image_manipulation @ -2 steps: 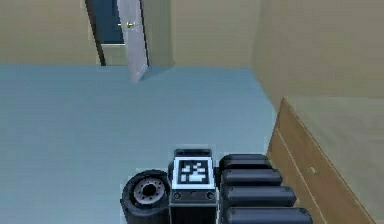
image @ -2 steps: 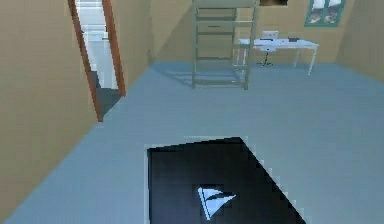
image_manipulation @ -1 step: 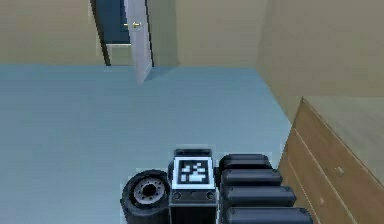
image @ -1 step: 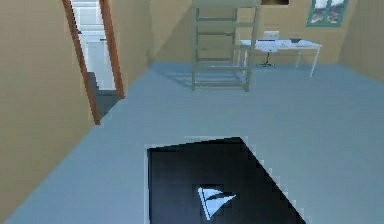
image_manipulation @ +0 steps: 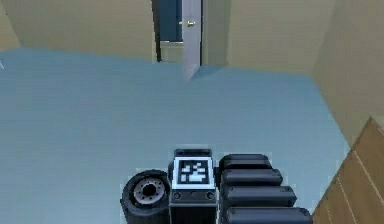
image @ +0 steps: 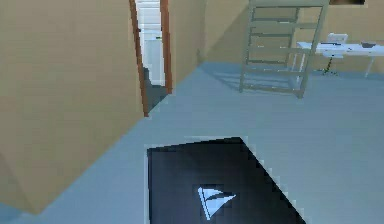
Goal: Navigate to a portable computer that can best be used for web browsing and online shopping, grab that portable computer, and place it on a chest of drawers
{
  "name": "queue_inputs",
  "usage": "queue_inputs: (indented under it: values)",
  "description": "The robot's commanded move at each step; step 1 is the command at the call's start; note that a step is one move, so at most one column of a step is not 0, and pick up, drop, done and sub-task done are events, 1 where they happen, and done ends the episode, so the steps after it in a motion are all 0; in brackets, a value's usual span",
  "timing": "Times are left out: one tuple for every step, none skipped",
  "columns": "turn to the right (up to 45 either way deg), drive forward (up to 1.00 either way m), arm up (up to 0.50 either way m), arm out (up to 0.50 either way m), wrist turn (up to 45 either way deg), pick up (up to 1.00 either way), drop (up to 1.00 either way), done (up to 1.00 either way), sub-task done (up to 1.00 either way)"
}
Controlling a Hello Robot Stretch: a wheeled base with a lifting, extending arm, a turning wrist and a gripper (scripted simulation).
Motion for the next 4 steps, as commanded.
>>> queue_inputs:
  values:
    - [12.0,0.00,0.00,0.00,0.0,0.00,0.00,0.00,0.00]
    - [-3.0,0.00,0.00,0.00,0.0,0.00,0.00,0.00,0.00]
    - [-6.0,0.00,0.00,0.00,0.0,0.00,0.00,0.00,0.00]
    - [45.0,0.00,0.00,0.00,0.0,0.00,0.00,0.00,0.00]
